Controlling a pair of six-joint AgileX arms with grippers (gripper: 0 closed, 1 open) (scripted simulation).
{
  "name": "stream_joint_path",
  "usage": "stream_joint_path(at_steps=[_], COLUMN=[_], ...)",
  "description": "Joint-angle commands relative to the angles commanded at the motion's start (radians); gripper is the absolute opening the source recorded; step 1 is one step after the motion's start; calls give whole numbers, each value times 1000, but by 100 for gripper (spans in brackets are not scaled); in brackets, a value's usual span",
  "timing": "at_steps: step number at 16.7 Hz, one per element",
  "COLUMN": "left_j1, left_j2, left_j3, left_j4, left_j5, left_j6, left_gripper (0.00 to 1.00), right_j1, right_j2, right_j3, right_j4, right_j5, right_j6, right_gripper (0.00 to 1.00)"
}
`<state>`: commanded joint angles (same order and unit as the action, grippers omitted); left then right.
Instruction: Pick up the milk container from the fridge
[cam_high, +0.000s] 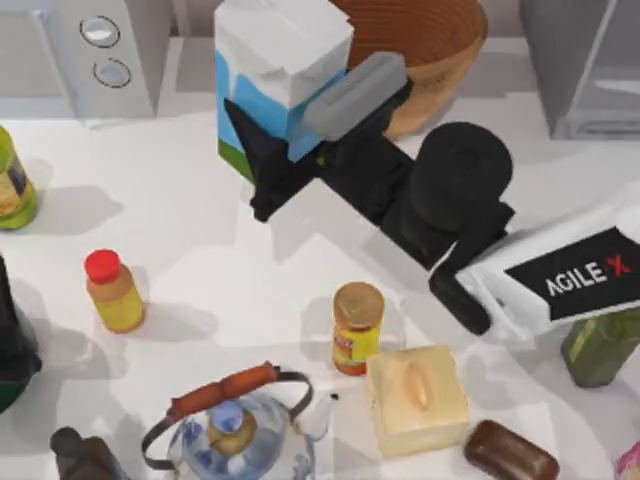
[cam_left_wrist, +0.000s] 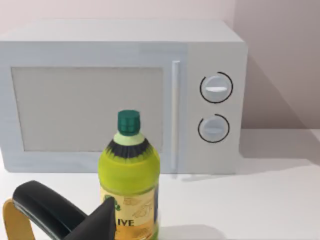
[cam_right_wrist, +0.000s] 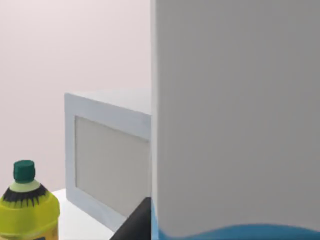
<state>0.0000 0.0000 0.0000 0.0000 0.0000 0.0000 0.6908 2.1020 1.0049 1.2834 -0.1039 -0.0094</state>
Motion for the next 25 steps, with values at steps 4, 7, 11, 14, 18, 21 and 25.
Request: stream_joint_path(at_steps=[4, 7, 11, 14, 18, 21, 25], left_j1=[0, 0, 0, 0, 0, 0, 0], left_j2=[0, 0, 0, 0, 0, 0, 0], left_j3=[0, 0, 0, 0, 0, 0, 0], left_j4=[0, 0, 0, 0, 0, 0, 0], left_j5=[0, 0, 0, 0, 0, 0, 0], left_j6=[0, 0, 0, 0, 0, 0, 0], left_gripper=[100, 100, 100, 100, 100, 100, 100], right_j1=[24, 31, 31, 31, 31, 31, 31], right_j2=[155, 179, 179, 179, 179, 179, 179], right_j3=[68, 60, 60, 60, 60, 60, 60], right_j4=[-55, -69, -69, -69, -69, -69, -69], right_j5=[67, 88, 88, 88, 88, 88, 88], right_j6=[17, 21, 21, 21, 21, 21, 21], right_gripper=[0, 0, 15, 38, 68, 90, 100])
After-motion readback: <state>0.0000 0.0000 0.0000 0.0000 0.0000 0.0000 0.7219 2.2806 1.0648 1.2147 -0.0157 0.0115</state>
